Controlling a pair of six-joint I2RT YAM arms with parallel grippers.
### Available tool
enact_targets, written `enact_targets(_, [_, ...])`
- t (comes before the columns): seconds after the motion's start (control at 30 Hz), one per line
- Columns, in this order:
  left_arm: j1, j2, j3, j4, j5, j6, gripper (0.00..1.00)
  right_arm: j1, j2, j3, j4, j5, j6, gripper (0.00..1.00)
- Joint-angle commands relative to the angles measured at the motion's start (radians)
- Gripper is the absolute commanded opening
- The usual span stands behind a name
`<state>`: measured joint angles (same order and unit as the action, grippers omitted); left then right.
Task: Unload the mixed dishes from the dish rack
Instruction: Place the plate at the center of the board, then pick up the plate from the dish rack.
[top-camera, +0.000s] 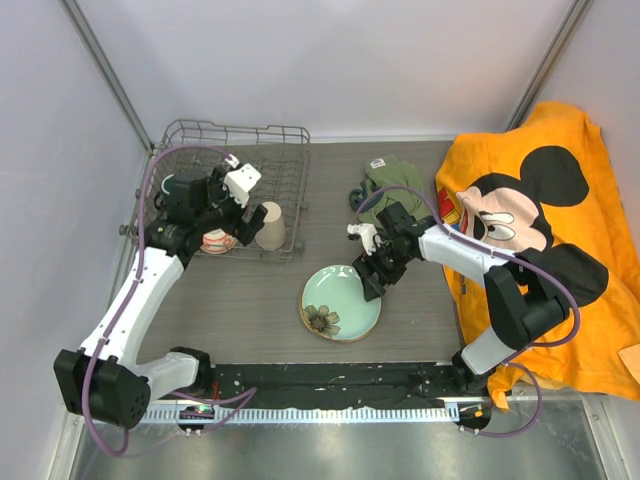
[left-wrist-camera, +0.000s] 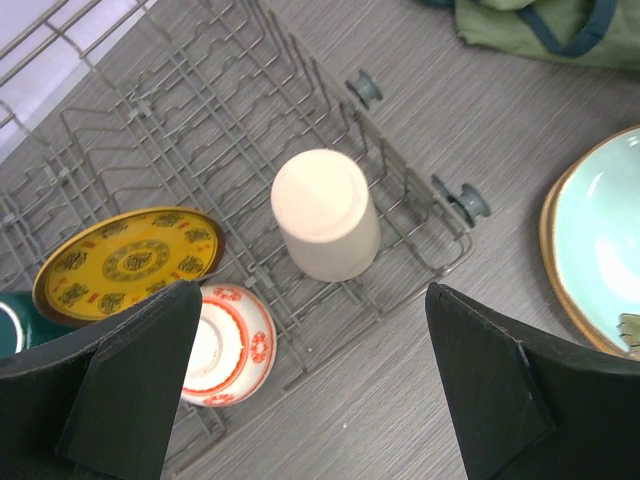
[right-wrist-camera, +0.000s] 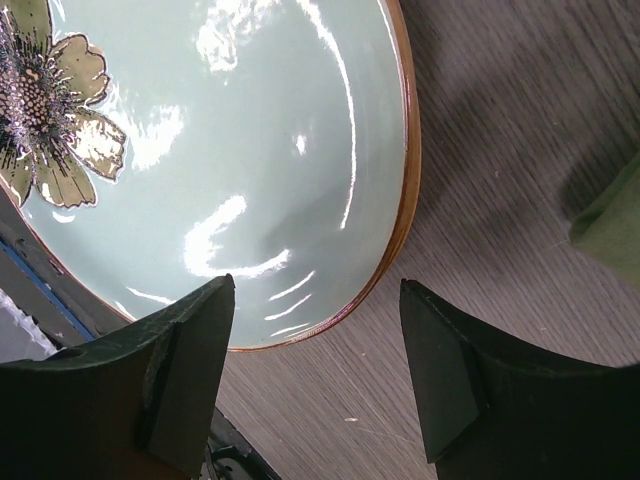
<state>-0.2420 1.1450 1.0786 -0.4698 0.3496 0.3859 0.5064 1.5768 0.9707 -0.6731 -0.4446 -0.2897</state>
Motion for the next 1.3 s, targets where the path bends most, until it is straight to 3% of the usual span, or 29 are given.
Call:
enact_targets(0.0, [-0.003, -0.019, -0.02, 0.052, -0.07, 0.033, 1.0, 0.011, -0.061, 0.006, 0.027, 0.021, -0.002, 0.73])
enact_targets(0.17, [-0.003, 0.007, -0.029, 0.092, -0.185, 0.146, 1.0, 0.009, -0.1, 0.046, 0.035, 0.093, -0.012, 0.74])
enact_targets(0.27, [-0.003, 0.024, -0.04, 0.134, -0.234, 0.234, 1.0, 0.011, -0.12, 0.098, 0.033, 0.119, -0.025, 0.86])
enact_targets(0.43, [-0.003, 0.064, -0.043, 0.201, -0.242, 0.467, 1.0, 0.011, -0.139, 0.138, 0.043, 0.127, -0.039, 0.9])
enact_targets(0.83, [0.061, 0.353, 0.26, -0.09, -0.244, 0.945, 1.0, 0.011, -0.172, 0.068, 0.141, 0.103, -0.049, 0.92])
enact_targets(0.97, [0.079, 0.426, 0.325, -0.177, -0.244, 1.03, 1.0, 0.011, -0.184, 0.053, 0.155, 0.101, -0.052, 0.92])
enact_targets(1.27, [0.11, 0.571, 0.429, -0.205, -0.258, 1.142, 1.0, 0.011, -0.199, 0.034, 0.162, 0.092, -0.06, 0.92])
